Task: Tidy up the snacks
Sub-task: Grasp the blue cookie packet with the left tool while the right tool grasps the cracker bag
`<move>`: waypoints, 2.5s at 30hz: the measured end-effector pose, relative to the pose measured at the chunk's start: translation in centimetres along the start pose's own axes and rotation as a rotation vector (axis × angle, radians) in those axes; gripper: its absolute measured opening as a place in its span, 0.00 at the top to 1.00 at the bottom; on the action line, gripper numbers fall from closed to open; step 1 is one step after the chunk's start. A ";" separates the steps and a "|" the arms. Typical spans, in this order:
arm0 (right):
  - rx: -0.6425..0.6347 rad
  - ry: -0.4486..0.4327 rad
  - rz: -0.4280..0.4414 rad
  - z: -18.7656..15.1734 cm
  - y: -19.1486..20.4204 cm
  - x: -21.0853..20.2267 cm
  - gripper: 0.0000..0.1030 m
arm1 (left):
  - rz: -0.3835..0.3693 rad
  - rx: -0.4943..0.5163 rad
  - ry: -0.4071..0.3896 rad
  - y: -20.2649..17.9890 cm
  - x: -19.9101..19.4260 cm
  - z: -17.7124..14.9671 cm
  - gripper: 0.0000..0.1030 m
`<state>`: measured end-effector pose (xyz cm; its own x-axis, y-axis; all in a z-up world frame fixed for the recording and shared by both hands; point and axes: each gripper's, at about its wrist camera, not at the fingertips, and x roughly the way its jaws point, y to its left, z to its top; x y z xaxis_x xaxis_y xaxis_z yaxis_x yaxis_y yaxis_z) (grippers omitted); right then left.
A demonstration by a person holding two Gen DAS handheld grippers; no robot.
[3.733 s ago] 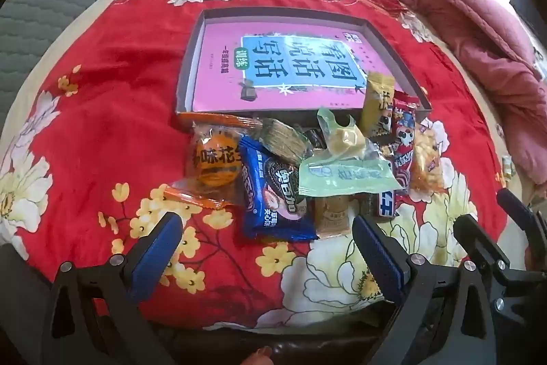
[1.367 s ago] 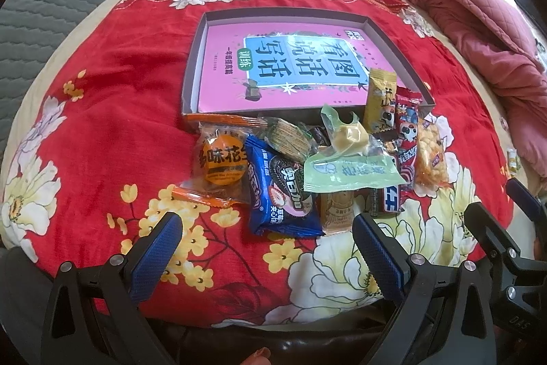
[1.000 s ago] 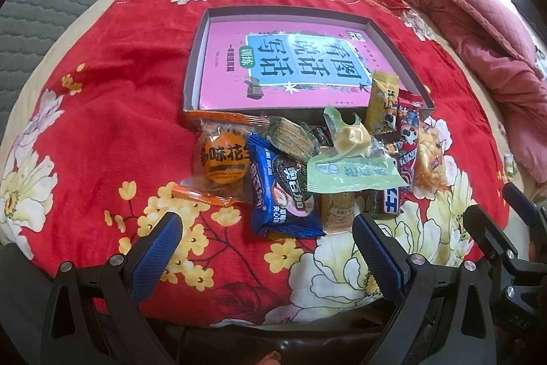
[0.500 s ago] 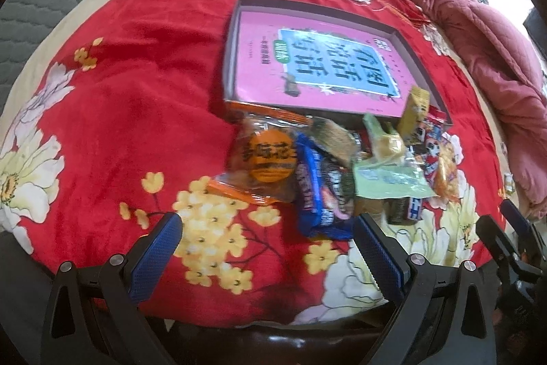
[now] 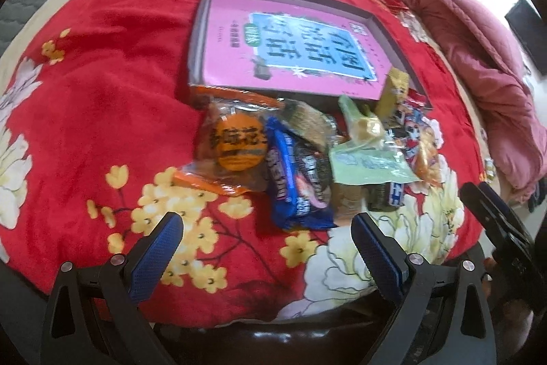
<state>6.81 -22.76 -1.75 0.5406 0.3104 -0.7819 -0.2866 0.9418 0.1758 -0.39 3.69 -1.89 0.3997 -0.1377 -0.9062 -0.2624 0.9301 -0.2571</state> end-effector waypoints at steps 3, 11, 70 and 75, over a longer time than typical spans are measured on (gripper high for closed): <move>0.019 0.004 0.003 0.1 -0.5 0.4 0.01 | -0.025 0.019 0.010 -0.5 0.5 0.3 0.28; 0.075 0.018 0.007 0.4 -2.0 1.6 0.01 | -0.081 0.021 0.048 -1.0 1.8 0.5 0.63; 0.002 0.077 -0.016 1.5 -0.8 8.5 0.53 | 0.034 -0.019 0.117 -4.0 7.2 2.9 0.51; 0.019 0.069 0.005 1.4 -1.4 7.8 0.55 | -0.012 -0.020 0.108 -3.4 6.2 2.6 0.52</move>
<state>12.53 -21.53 -7.22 0.4829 0.3056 -0.8206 -0.2737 0.9429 0.1900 5.25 0.56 -5.77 0.3058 -0.1855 -0.9339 -0.2762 0.9214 -0.2734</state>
